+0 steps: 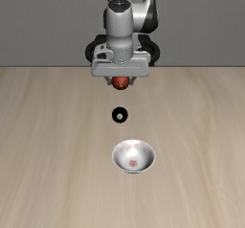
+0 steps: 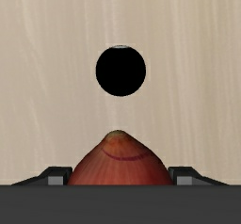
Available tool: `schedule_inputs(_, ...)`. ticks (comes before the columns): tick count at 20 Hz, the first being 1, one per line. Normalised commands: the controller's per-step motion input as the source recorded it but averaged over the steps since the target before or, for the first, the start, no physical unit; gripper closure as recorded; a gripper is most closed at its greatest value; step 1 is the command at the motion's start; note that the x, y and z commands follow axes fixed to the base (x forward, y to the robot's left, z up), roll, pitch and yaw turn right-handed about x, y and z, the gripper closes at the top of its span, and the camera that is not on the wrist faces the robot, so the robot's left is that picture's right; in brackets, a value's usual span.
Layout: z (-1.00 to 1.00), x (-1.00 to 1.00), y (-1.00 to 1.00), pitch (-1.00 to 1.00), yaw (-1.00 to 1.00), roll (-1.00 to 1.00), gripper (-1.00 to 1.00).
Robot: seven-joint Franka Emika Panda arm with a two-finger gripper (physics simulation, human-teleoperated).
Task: Pick up the onion and put it on the bowl
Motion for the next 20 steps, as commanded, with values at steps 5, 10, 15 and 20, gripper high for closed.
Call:
schedule_inputs(5, 0.00, 1.00, 0.00, 0.00, 0.00, 0.00, 1.00)
schedule_inputs(10, 0.00, 1.00, 0.00, 0.00, 0.00, 0.00, 1.00)
schedule_inputs(15, 0.00, 1.00, 0.00, 0.00, 0.00, 0.00, 1.00)
schedule_inputs(20, 0.00, 1.00, 0.00, 0.00, 0.00, 0.00, 1.00)
